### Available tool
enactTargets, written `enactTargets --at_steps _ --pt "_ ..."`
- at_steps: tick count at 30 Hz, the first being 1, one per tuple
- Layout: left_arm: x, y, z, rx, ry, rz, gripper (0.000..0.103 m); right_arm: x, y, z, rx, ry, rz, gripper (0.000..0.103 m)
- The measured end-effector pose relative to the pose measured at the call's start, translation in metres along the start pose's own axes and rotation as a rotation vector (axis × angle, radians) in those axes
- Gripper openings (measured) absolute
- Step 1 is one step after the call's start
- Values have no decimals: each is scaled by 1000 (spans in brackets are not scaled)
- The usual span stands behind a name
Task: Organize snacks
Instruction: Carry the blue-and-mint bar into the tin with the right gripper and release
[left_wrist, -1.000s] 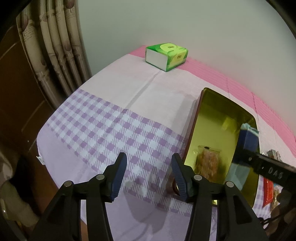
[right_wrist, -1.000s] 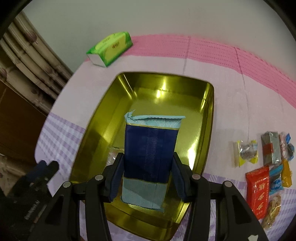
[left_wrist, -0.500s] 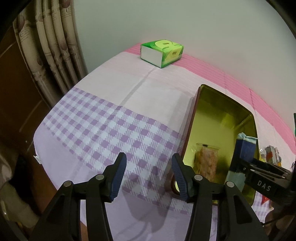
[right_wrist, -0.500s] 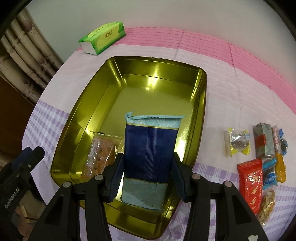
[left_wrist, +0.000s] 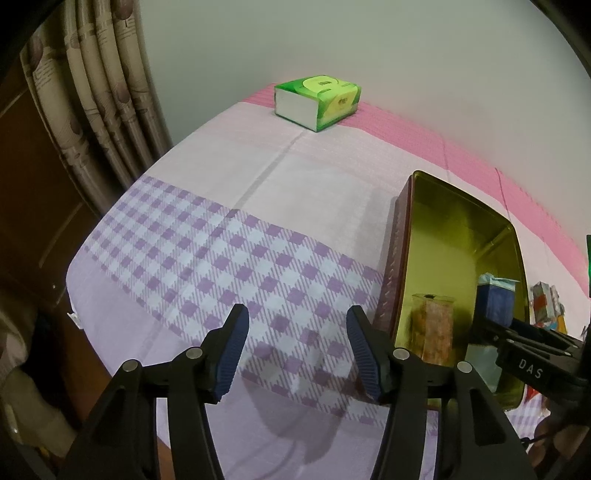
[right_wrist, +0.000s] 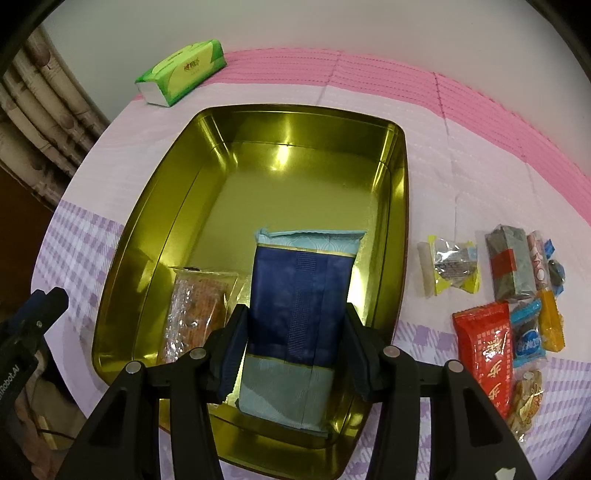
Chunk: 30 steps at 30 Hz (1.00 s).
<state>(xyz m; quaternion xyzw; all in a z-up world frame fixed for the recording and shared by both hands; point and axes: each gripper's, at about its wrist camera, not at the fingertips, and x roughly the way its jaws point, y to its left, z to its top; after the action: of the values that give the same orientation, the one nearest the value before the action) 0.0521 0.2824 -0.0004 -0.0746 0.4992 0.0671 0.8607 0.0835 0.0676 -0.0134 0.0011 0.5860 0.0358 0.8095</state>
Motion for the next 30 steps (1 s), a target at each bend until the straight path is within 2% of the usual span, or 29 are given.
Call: enactTargets --at_steps 12,24,30 --pt "1 -2 1 5 -1 -6 56 0 3 2 -4 2 27 48" --pt "2 -5 1 14 -2 -7 57 -23 7 1 -32 -55 58 51" --pt "2 -5 0 20 -7 -2 59 -44 -1 -1 -48 -115 65 51"
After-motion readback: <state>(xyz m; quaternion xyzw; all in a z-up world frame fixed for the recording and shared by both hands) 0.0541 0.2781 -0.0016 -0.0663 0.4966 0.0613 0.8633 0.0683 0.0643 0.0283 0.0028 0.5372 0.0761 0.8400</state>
